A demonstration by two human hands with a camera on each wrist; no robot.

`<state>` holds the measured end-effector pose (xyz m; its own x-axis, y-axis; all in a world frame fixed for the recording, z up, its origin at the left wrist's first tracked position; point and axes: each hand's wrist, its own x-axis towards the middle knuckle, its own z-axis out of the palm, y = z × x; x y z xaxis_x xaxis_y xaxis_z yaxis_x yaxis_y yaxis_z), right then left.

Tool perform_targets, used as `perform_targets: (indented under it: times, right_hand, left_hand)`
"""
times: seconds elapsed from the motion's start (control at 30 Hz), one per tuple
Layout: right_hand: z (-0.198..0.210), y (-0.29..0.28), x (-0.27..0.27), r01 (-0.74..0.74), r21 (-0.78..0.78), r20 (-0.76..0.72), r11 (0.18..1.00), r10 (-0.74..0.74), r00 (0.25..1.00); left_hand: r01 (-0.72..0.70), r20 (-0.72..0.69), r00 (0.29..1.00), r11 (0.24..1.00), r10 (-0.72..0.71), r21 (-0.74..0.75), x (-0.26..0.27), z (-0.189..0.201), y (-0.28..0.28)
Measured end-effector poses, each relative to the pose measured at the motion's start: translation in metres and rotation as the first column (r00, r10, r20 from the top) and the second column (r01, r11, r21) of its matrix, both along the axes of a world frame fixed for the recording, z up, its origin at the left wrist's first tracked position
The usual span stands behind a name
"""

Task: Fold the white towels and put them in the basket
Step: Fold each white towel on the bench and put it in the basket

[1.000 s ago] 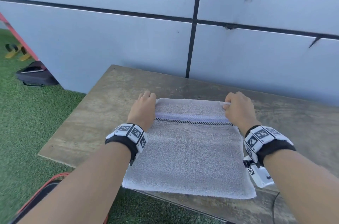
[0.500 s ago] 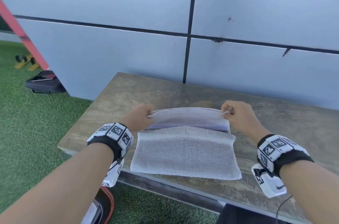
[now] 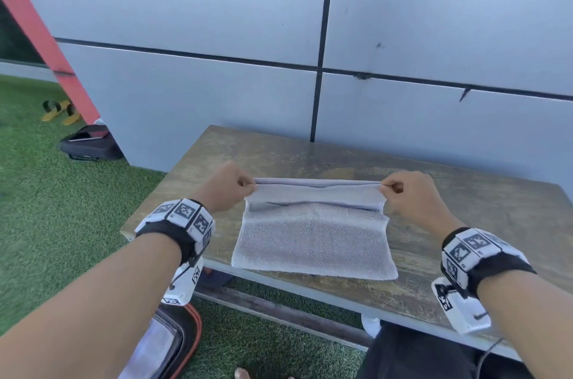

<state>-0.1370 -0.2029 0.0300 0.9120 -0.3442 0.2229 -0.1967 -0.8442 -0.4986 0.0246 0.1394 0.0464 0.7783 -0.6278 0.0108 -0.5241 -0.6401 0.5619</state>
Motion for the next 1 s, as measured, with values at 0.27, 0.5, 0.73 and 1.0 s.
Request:
perform_targets:
  times: [0.27, 0.5, 0.73, 1.0]
  right_hand:
    - [0.072, 0.002, 0.009, -0.034, 0.057, 0.160, 0.998, 0.024, 0.987]
    - [0.149, -0.006, 0.035, -0.029, -0.141, 0.209, 0.990, 0.058, 0.976]
    - [0.197, -0.001, 0.050, 0.076, -0.175, 0.482, 0.982, 0.018, 0.876]
    - [0.099, 0.005, -0.003, -0.099, -0.130, 0.264, 0.987, 0.130, 0.956]
  left_hand:
    - [-0.078, 0.183, 0.979, 0.993, 0.093, -0.086, 0.001, 0.069, 0.013]
    - [-0.061, 0.325, 0.939, 0.986, 0.110, -0.158, 0.022, 0.142, 0.010]
    - [0.003, 0.500, 0.838, 0.915, 0.217, -0.403, 0.029, 0.194, 0.005]
    - [0.132, 0.522, 0.852, 0.951, 0.035, -0.280, -0.009, 0.075, 0.040]
